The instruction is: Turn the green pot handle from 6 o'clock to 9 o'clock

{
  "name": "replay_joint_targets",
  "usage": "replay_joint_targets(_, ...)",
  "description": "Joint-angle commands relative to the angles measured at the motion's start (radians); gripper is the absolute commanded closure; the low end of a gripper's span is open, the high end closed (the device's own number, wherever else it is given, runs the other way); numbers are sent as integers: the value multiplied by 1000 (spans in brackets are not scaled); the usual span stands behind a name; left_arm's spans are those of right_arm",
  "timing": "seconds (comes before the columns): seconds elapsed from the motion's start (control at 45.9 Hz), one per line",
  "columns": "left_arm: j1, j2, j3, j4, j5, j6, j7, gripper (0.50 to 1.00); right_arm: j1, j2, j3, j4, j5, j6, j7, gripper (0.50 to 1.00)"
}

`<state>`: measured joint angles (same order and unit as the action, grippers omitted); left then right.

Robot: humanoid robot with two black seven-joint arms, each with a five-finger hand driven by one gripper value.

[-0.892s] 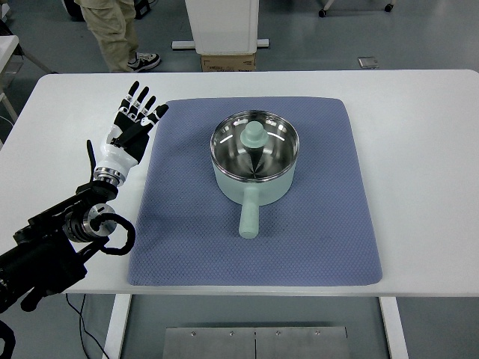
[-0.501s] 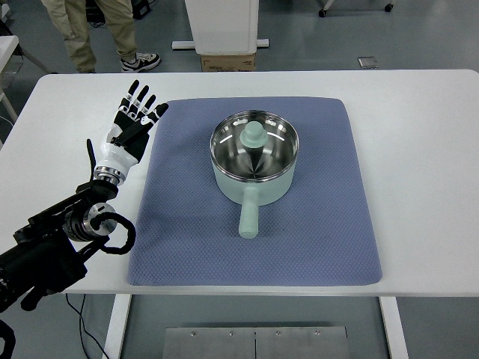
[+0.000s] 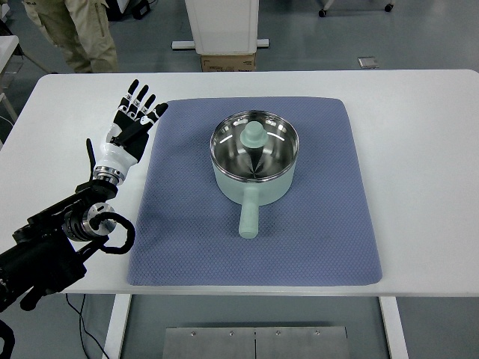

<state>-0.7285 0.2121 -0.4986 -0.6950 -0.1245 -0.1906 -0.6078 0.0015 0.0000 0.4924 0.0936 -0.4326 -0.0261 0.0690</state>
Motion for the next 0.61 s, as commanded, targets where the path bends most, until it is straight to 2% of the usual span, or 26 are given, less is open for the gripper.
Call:
replay_joint_targets(0.0, 0, 0, 0, 0, 0, -4, 0, 500, 0, 0, 0, 0, 0, 0, 0, 500)
replay_joint_targets(0.588, -6, 0, -1, 0, 2, -10, 0, 500, 0, 0, 0, 0, 0, 0, 0, 500)
